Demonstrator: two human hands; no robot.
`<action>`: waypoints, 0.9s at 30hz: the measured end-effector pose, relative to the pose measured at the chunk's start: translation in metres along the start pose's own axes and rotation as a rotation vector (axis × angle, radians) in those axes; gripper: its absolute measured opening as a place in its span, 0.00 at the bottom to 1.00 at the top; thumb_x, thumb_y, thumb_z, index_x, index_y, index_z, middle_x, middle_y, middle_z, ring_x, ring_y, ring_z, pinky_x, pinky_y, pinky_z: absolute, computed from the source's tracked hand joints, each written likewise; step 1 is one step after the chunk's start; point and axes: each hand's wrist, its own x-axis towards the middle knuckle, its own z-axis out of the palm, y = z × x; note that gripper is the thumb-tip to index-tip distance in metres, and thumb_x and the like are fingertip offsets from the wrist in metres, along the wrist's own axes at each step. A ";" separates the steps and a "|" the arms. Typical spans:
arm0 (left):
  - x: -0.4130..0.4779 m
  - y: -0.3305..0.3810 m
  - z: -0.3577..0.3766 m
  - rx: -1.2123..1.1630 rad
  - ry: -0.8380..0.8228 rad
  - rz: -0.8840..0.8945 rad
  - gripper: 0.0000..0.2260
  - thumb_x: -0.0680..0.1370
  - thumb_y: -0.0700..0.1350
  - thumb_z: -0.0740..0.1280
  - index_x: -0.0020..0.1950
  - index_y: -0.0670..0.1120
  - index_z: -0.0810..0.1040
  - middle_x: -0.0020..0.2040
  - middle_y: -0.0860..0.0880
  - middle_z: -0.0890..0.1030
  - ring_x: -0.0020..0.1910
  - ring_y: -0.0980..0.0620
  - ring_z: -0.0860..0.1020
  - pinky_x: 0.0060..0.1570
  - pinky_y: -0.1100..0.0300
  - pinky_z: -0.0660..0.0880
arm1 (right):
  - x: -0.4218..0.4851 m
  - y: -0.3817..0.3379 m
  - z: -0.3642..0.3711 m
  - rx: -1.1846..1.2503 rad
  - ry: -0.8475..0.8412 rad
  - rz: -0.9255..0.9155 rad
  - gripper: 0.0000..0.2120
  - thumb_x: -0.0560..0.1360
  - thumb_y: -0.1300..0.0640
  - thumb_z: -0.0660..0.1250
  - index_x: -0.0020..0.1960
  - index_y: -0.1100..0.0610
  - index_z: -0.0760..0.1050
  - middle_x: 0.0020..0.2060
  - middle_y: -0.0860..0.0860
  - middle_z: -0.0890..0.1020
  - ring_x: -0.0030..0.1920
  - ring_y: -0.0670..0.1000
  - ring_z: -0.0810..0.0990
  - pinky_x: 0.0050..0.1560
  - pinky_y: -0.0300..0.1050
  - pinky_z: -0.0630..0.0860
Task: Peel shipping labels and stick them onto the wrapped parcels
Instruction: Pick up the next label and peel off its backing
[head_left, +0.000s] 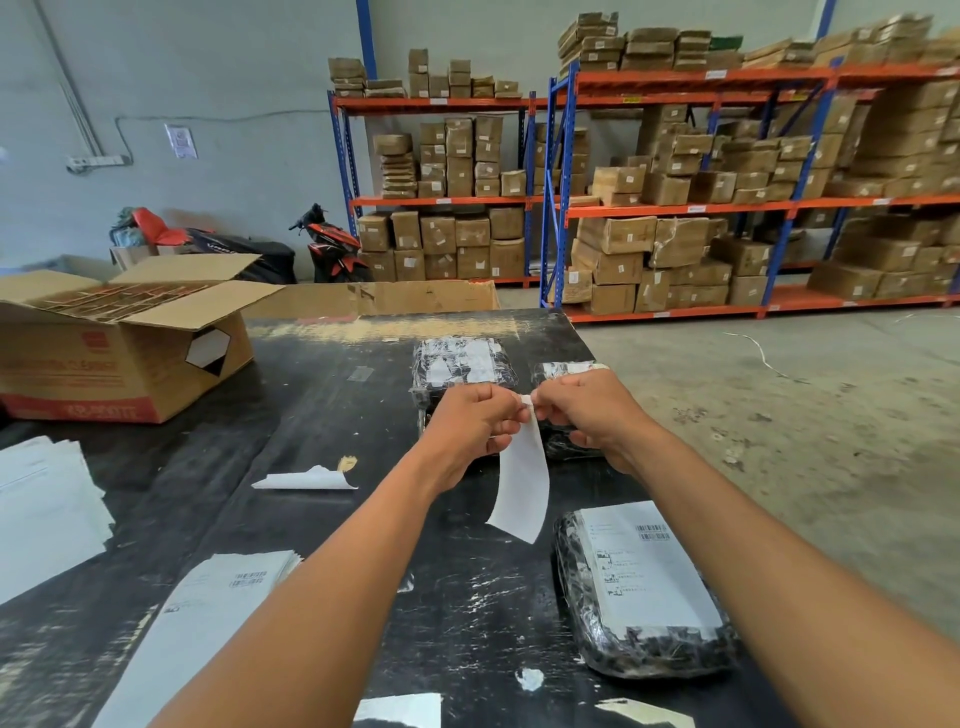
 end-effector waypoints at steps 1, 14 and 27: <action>0.000 -0.001 0.000 -0.012 0.013 -0.007 0.09 0.78 0.35 0.63 0.38 0.42 0.77 0.37 0.45 0.81 0.32 0.53 0.73 0.36 0.61 0.72 | 0.000 0.000 0.000 0.014 -0.002 0.011 0.06 0.71 0.59 0.68 0.37 0.58 0.80 0.27 0.47 0.78 0.35 0.49 0.70 0.38 0.44 0.65; -0.001 -0.002 0.002 -0.164 0.217 0.024 0.09 0.76 0.32 0.66 0.37 0.42 0.73 0.37 0.42 0.82 0.32 0.52 0.80 0.33 0.62 0.76 | 0.001 0.003 0.006 0.091 0.025 0.065 0.08 0.72 0.57 0.67 0.34 0.55 0.79 0.30 0.49 0.82 0.36 0.48 0.78 0.39 0.44 0.74; -0.006 0.000 0.000 -0.304 0.109 -0.057 0.08 0.75 0.37 0.72 0.51 0.37 0.77 0.43 0.39 0.84 0.40 0.44 0.84 0.43 0.57 0.82 | -0.003 0.001 0.002 0.075 -0.028 0.042 0.07 0.74 0.58 0.68 0.37 0.55 0.80 0.33 0.49 0.83 0.35 0.46 0.78 0.38 0.41 0.73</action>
